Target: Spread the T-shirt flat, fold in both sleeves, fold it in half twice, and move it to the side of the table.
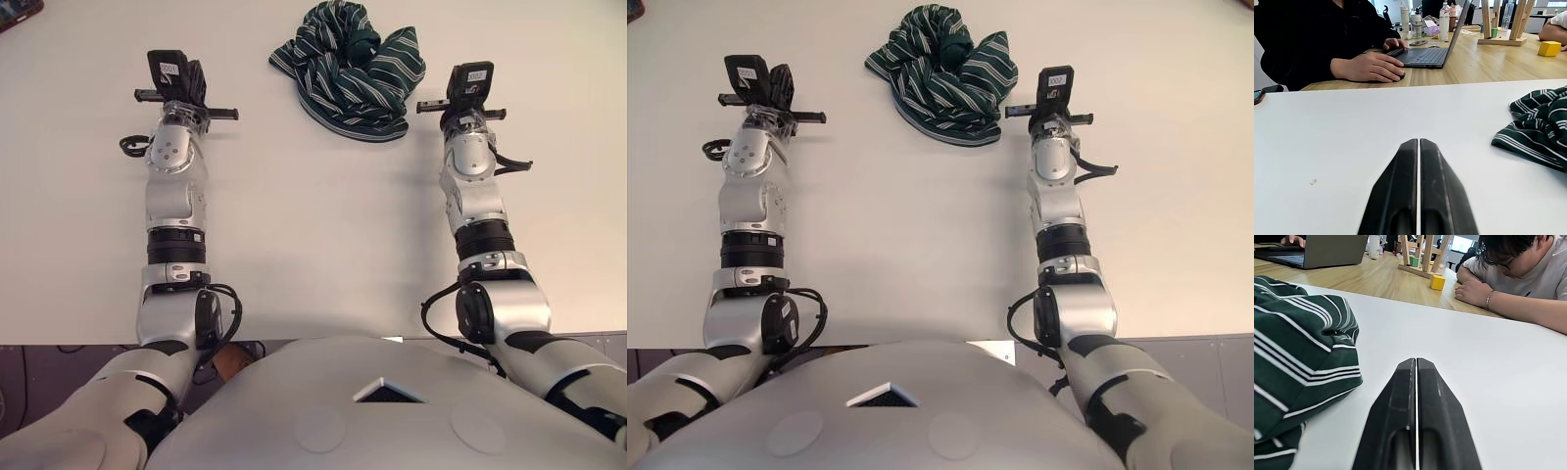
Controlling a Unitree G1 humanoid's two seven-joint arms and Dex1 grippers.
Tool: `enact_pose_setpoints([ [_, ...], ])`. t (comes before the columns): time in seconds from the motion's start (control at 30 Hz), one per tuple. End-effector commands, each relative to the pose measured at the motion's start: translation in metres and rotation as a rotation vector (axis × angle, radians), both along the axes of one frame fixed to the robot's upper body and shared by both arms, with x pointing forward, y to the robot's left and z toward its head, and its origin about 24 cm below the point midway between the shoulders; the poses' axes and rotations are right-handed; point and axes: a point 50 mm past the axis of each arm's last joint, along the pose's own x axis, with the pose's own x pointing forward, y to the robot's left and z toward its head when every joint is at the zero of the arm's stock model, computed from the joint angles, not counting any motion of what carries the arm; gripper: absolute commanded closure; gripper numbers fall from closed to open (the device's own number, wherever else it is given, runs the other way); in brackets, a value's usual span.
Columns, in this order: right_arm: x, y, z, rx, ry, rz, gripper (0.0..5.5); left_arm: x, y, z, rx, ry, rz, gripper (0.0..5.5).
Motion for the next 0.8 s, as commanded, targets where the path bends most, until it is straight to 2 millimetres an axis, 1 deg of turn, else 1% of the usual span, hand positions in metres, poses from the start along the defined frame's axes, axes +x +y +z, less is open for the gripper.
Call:
enact_pose_setpoints([
  [0.03,0.004,0.014,0.012,0.020,-0.051,0.110,5.50,-0.002,-0.003,-0.003,0.011,0.012,-0.018,5.48],
  [0.13,0.005,0.029,0.029,-0.020,-0.122,0.298,5.50,0.001,0.003,0.002,0.027,0.002,-0.016,5.48],
  [0.17,0.003,0.030,0.032,-0.044,-0.126,0.367,5.28,0.002,0.004,0.004,0.038,-0.004,-0.020,5.50],
  [0.23,-0.008,0.025,0.034,-0.144,-0.093,0.553,5.01,0.004,0.007,0.009,0.070,-0.016,-0.033,5.50],
  [0.27,-0.015,0.022,0.034,-0.200,-0.060,0.647,4.84,0.005,0.009,0.010,0.078,-0.019,-0.034,5.50],
  [0.3,-0.020,0.019,0.034,-0.235,-0.036,0.705,4.64,0.005,0.010,0.010,0.082,-0.020,-0.034,5.50],
  [0.37,-0.041,0.008,0.026,-0.386,0.109,0.912,4.37,0.003,0.013,0.008,0.076,-0.015,-0.016,5.50],
  [0.43,-0.052,0.002,0.018,-0.486,0.235,1.019,4.01,0.001,0.013,0.006,0.070,-0.013,-0.007,5.50],
  [0.53,-0.053,0.004,0.005,-0.488,0.314,1.019,3.52,0.001,0.007,0.003,0.065,-0.012,-0.017,5.50],
  [0.63,-0.047,0.015,-0.016,-0.490,0.345,0.950,3.52,0.001,0.003,0.002,0.062,-0.011,-0.025,5.50],
  [0.7,-0.046,0.020,-0.023,-0.525,0.342,0.928,3.52,0.001,0.001,0.002,0.062,-0.012,-0.033,5.50],
  [0.8,-0.046,0.017,-0.032,-0.608,0.354,0.914,3.52,0.000,0.002,0.000,0.059,-0.005,-0.025,5.50],
])
